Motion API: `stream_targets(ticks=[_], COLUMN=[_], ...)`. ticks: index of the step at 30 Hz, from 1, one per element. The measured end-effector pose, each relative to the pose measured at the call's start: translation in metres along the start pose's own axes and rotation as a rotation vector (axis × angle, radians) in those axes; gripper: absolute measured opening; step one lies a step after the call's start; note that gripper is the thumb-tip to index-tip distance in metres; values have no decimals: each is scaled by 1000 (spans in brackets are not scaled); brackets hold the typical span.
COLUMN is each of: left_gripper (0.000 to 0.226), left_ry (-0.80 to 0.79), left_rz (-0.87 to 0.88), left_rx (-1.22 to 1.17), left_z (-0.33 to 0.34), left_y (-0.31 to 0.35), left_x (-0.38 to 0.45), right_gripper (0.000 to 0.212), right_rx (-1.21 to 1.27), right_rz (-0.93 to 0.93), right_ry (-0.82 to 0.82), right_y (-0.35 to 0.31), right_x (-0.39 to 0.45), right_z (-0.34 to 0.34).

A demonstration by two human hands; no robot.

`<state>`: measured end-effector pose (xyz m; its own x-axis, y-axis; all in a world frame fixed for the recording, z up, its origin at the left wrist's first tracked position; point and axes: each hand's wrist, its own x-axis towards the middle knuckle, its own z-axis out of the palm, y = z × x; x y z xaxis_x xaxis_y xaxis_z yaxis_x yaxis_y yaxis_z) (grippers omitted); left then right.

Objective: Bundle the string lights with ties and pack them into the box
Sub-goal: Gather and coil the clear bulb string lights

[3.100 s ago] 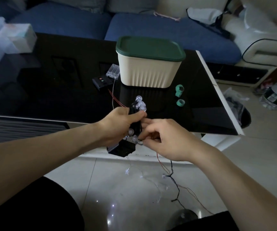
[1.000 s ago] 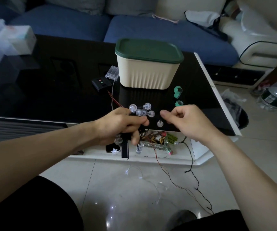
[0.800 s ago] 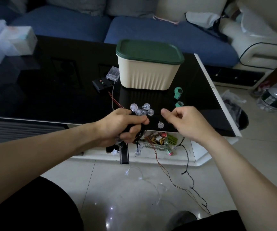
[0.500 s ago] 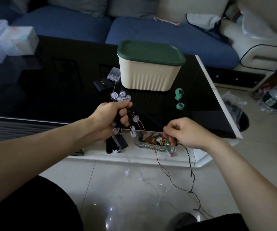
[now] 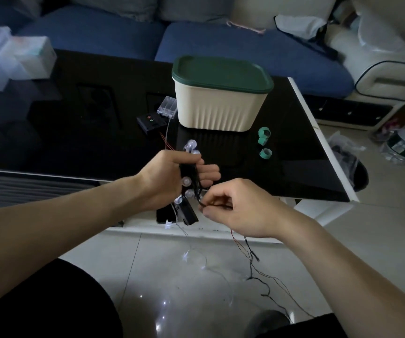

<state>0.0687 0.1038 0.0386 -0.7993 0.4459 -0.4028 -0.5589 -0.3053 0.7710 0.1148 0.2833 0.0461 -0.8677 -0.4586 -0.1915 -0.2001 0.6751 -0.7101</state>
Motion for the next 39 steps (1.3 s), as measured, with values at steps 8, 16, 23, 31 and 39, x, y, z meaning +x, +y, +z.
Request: stream_targets(ticks=[8, 16, 23, 31, 39], left_gripper=[36, 44, 51, 40, 42], left_ry=[-223, -289, -262, -326, -270], left_rz=[-90, -125, -38, -51, 10], left_rx=[316, 518, 550, 547, 684], left_z=[9, 8, 0, 3, 5], left_y=[-21, -20, -14, -17, -17], left_x=[-3, -2, -8, -12, -14], right_gripper=[12, 27, 29, 1, 7], right_rx=[44, 83, 192, 197, 193], right_rz=[-26, 9, 120, -2, 42], right_ry=[62, 303, -33, 208, 261], right_y=[-1, 9, 33, 30, 26], right_x=[-4, -5, -10, -6, -4], right_z=[-4, -26, -49, -43, -39])
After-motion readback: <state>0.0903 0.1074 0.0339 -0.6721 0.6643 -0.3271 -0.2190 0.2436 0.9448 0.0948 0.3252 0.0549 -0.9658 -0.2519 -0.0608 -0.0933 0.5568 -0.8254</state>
